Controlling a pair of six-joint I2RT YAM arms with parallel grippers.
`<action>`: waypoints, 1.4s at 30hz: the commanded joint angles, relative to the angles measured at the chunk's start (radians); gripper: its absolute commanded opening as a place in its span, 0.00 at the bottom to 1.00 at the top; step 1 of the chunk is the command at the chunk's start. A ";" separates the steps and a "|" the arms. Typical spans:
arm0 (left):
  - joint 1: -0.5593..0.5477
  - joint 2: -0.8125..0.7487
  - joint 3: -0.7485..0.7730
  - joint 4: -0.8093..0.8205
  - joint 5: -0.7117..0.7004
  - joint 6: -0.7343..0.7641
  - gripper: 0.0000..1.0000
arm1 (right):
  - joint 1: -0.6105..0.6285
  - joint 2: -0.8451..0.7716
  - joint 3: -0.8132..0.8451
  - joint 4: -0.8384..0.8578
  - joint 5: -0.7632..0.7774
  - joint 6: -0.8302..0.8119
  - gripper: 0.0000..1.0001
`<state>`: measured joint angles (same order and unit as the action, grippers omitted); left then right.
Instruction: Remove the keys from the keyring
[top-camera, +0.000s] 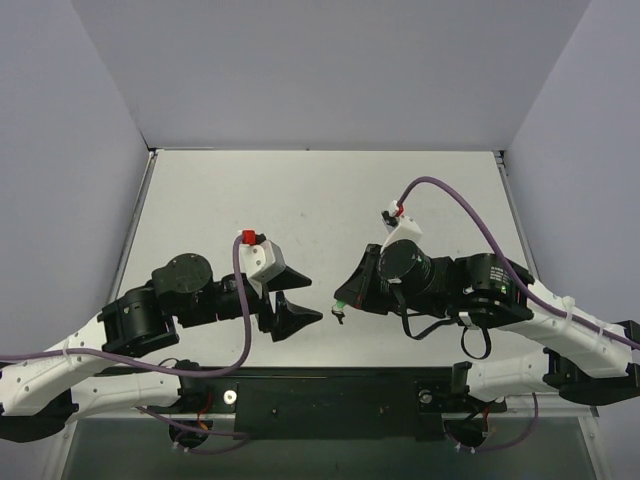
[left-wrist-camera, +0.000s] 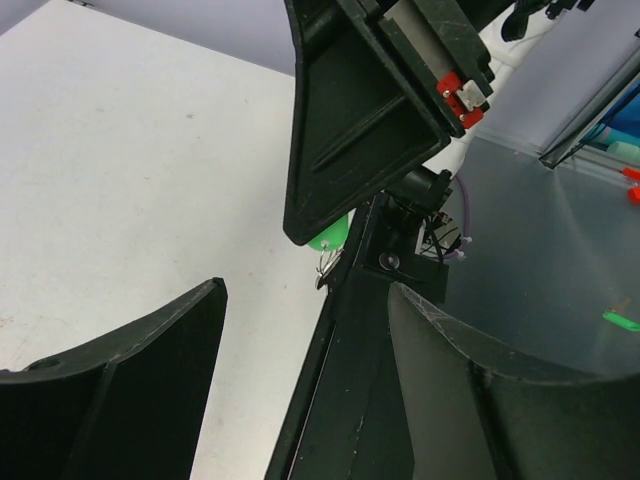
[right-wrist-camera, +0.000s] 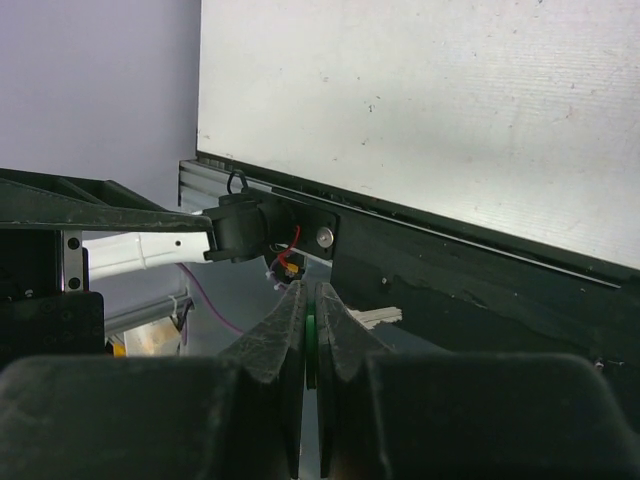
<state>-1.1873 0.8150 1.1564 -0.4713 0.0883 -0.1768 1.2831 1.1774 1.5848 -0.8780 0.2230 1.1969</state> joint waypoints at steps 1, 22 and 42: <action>0.006 -0.008 0.019 0.019 0.070 0.013 0.76 | 0.012 0.014 0.038 0.004 -0.002 -0.025 0.00; 0.006 0.056 0.017 0.023 0.130 0.028 0.75 | 0.045 0.050 0.070 0.004 -0.011 -0.043 0.00; 0.006 0.087 0.031 -0.040 0.122 0.040 0.56 | 0.059 0.067 0.096 0.004 -0.010 -0.045 0.00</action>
<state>-1.1873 0.9001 1.1564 -0.5121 0.1986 -0.1493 1.3338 1.2404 1.6440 -0.8772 0.2077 1.1648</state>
